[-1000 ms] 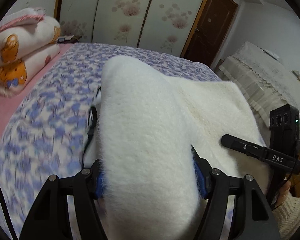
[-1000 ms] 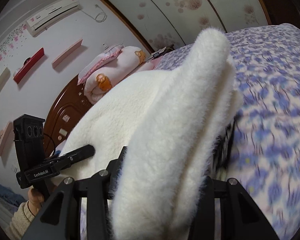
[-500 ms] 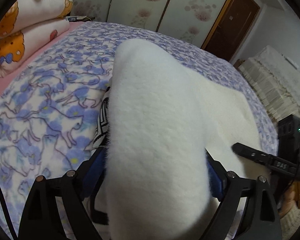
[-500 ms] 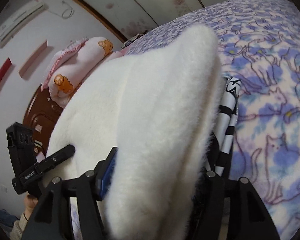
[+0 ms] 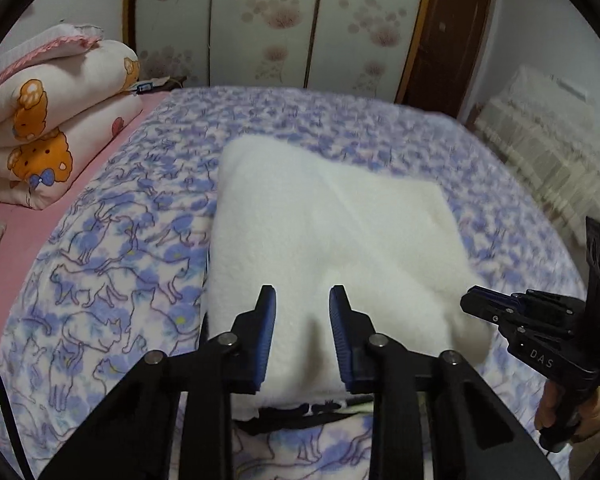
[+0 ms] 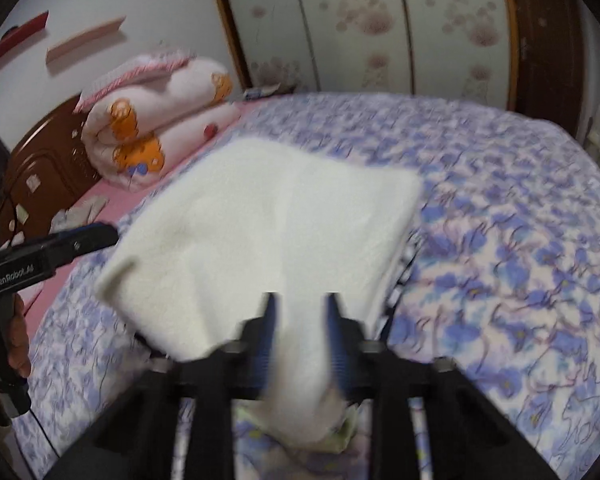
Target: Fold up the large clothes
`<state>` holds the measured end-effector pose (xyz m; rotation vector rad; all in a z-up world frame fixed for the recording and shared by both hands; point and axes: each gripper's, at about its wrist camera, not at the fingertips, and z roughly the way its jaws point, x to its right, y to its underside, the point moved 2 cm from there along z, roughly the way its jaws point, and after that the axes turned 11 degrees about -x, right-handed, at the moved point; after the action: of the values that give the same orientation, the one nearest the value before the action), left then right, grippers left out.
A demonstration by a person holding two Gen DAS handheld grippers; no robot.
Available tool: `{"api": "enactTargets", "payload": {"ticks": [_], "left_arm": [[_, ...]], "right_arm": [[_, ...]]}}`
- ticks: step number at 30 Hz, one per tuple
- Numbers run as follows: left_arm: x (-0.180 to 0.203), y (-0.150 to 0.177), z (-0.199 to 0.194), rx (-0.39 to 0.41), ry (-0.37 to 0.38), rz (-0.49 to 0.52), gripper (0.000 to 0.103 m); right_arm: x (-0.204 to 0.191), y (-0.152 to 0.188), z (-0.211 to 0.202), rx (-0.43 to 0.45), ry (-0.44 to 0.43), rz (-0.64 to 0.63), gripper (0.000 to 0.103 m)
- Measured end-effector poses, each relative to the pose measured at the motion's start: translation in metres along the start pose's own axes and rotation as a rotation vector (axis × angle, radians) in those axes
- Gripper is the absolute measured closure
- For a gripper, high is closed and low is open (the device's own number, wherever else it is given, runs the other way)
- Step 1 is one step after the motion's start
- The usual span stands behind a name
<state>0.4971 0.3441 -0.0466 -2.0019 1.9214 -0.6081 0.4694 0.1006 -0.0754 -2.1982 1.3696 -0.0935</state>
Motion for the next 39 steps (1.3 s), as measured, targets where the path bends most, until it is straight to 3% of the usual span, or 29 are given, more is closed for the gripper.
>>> {"api": "enactTargets", "payload": {"ticks": [4, 12, 13, 15, 16, 17, 25, 35, 37, 39], "left_arm": [[0.004, 0.01, 0.026, -0.066, -0.082, 0.014, 0.078], [0.001, 0.018, 0.021, -0.069, -0.092, -0.077, 0.077], [0.002, 0.019, 0.017, -0.068, -0.086, -0.09, 0.074], [0.006, 0.025, 0.005, -0.071, -0.076, -0.106, 0.055], [0.009, 0.029, -0.002, -0.073, -0.082, -0.116, 0.037], [0.01, 0.033, -0.008, -0.071, -0.086, -0.127, 0.032], [0.049, 0.089, -0.098, -0.078, -0.053, -0.122, 0.032], [0.127, 0.172, -0.233, -0.057, -0.007, -0.058, 0.022], [0.144, 0.19, -0.258, -0.049, 0.008, -0.046, 0.02], [0.161, 0.21, -0.279, -0.045, 0.019, -0.034, 0.015]], "right_arm": [[0.005, 0.016, 0.024, -0.042, 0.057, 0.035, 0.103], [0.009, 0.03, 0.013, -0.083, 0.014, 0.089, 0.103], [0.01, 0.032, 0.007, -0.09, 0.002, 0.101, 0.1], [0.011, 0.038, -0.009, -0.1, -0.015, 0.127, 0.1], [0.011, 0.04, -0.015, -0.111, -0.016, 0.137, 0.1], [0.011, 0.045, -0.023, -0.124, -0.016, 0.144, 0.1], [-0.008, 0.095, -0.116, -0.127, -0.007, 0.111, 0.1], [-0.049, 0.17, -0.265, -0.082, -0.029, 0.058, 0.098], [-0.055, 0.187, -0.293, -0.06, -0.03, 0.053, 0.092], [-0.059, 0.204, -0.316, -0.035, -0.022, 0.051, 0.076]]}}
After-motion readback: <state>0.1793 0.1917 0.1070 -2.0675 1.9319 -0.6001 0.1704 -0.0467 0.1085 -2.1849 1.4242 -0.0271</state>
